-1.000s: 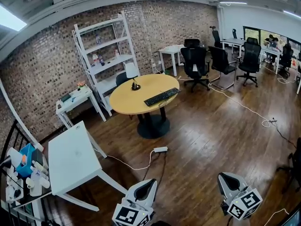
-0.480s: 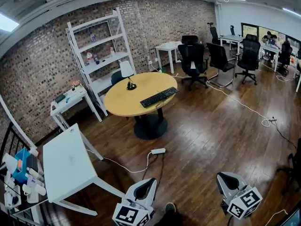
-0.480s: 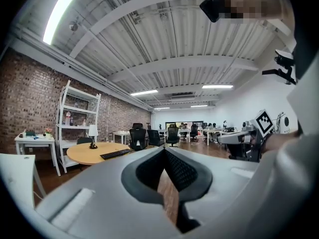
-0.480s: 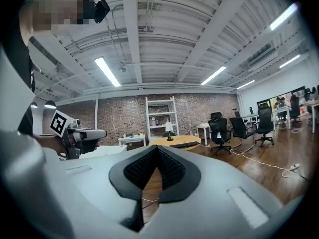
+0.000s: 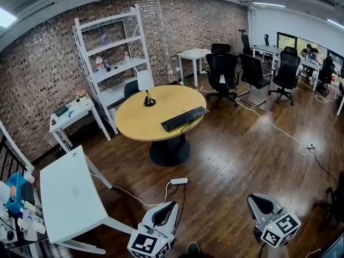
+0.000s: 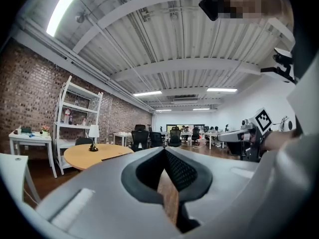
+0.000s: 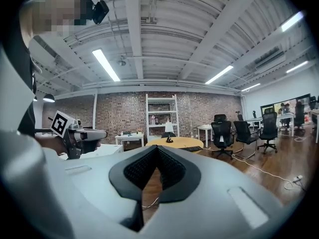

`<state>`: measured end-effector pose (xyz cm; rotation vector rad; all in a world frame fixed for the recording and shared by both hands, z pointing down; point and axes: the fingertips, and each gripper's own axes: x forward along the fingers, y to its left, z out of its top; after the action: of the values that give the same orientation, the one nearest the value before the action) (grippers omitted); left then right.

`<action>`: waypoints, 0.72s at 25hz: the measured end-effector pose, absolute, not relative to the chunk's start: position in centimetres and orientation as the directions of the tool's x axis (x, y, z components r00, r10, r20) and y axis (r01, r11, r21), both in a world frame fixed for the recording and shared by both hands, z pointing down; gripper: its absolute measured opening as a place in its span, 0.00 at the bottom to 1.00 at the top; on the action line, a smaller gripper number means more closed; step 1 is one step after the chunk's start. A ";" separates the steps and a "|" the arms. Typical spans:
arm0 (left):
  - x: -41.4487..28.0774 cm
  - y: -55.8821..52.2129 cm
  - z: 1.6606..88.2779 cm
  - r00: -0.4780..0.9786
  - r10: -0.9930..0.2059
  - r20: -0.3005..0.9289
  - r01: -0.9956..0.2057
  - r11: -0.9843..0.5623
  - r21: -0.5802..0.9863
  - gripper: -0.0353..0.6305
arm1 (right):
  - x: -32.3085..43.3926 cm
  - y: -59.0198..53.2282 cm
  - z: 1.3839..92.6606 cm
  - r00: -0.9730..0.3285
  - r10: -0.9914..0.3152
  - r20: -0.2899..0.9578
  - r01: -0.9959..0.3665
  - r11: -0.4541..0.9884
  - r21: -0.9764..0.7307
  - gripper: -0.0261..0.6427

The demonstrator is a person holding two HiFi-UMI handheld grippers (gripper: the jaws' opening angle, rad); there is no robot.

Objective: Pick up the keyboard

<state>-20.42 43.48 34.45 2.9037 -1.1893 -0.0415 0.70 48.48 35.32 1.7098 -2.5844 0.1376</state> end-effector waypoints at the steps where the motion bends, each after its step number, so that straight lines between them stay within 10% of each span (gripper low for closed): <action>1: -20.9 42.3 34.5 0.709 -0.705 -0.022 -0.704 -0.710 0.012 0.08 | 0.4 47.3 35.4 -0.392 -0.916 0.083 -0.920 0.389 -0.049 0.04; 18: -22.2 29.4 35.7 0.706 -0.708 0.009 -0.708 -0.705 0.045 0.08 | -1.8 33.7 36.6 -0.424 -0.897 0.127 -0.906 0.419 -0.066 0.04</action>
<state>-22.17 29.42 35.73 2.8595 -1.1878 -0.0132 -1.85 33.65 36.60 1.6450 -2.5848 0.1913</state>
